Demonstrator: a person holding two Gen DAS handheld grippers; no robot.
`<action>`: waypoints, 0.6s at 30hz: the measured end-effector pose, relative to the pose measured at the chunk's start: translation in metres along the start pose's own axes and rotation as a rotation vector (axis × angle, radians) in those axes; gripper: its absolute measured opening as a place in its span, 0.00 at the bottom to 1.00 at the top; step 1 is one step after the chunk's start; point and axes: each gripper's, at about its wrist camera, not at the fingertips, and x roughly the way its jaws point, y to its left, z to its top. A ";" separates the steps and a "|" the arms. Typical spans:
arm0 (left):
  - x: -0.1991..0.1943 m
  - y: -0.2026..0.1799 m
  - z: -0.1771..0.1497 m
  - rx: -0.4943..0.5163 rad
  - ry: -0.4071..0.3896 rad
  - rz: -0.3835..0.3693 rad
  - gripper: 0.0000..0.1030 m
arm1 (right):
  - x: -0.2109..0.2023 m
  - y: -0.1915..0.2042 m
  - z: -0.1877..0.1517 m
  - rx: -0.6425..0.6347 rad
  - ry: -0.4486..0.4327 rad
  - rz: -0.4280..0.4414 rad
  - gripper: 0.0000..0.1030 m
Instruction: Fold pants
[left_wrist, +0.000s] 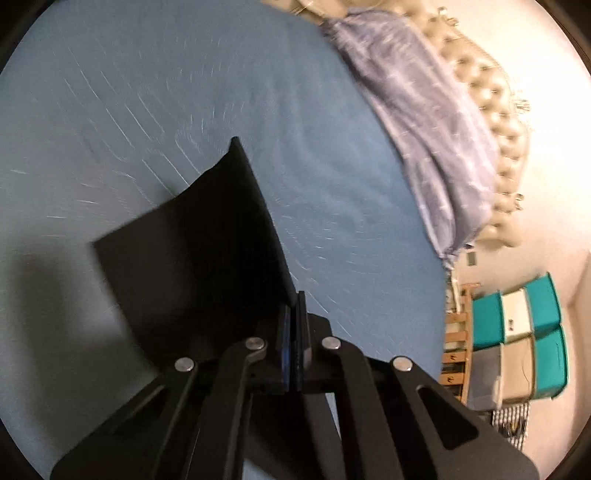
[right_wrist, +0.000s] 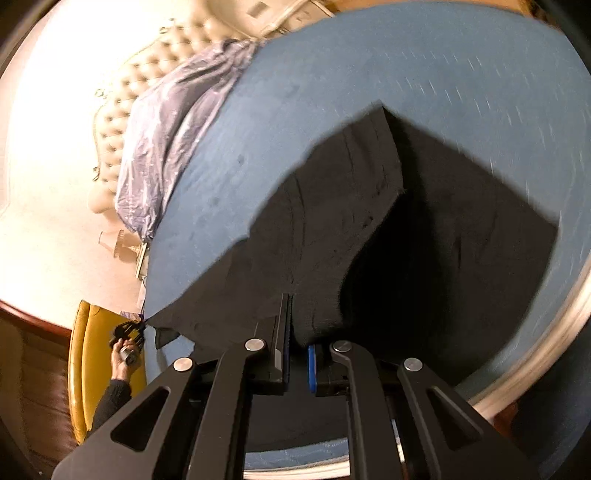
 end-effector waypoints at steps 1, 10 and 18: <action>-0.021 0.000 -0.008 0.008 -0.006 -0.010 0.01 | -0.005 0.001 0.008 -0.012 -0.008 0.011 0.07; -0.221 0.099 -0.158 -0.089 -0.091 -0.056 0.01 | -0.057 -0.026 0.058 -0.025 0.011 0.123 0.07; -0.250 0.213 -0.261 -0.196 -0.047 -0.023 0.02 | -0.045 -0.089 0.035 -0.011 0.150 0.049 0.07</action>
